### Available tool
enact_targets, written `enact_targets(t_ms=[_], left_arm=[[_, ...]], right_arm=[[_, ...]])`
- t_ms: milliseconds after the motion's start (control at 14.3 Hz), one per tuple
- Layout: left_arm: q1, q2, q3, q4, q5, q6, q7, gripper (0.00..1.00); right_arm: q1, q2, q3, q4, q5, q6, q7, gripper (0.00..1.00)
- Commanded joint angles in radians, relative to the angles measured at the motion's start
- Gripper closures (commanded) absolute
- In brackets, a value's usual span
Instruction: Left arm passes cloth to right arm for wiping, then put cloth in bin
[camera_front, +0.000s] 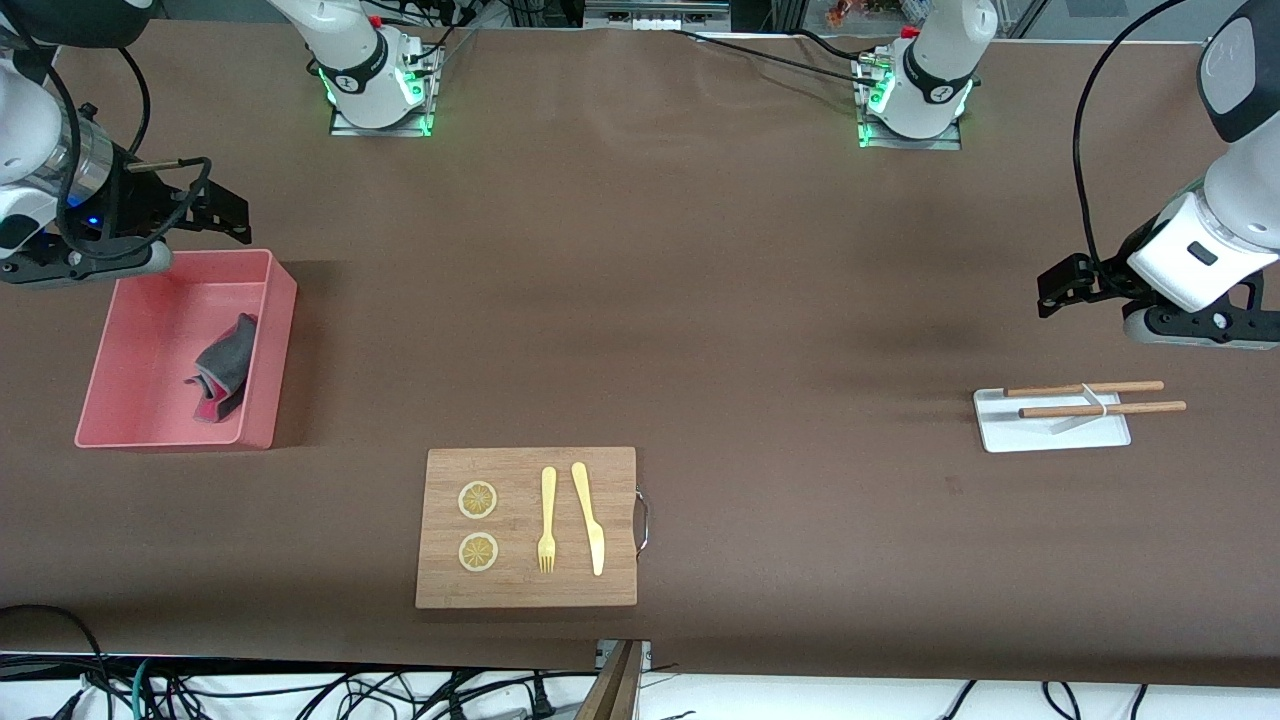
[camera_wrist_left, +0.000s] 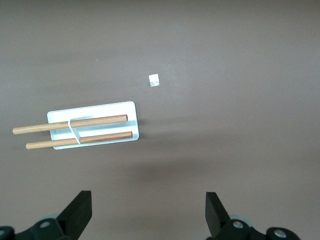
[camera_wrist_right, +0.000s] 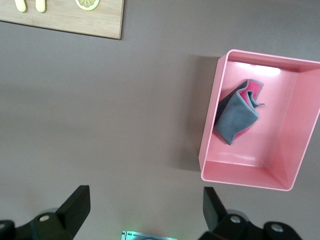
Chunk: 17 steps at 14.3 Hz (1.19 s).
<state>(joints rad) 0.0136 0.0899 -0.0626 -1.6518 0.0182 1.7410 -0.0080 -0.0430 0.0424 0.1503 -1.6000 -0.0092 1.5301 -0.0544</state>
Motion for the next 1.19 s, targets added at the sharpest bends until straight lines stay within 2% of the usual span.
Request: enact_targets(t_ms=[0,279,1118], left_arm=[[-0.003,-0.001,0.001,0.017,0.028,-0.021,0.019,0.0],[-0.003,-0.001,0.001,0.017,0.028,-0.021,0.019,0.0],[-0.003,-0.001,0.001,0.017,0.028,-0.023,0.02,0.0]], right_arm=[[0.014,0.002,-0.017,0.031,0.018,-0.012,-0.005,0.0],[0.012,0.004,-0.018,0.032,0.052,-0.005,-0.028,0.0],[0.014,0.002,-0.026,0.032,0.043,-0.001,-0.045,0.0]])
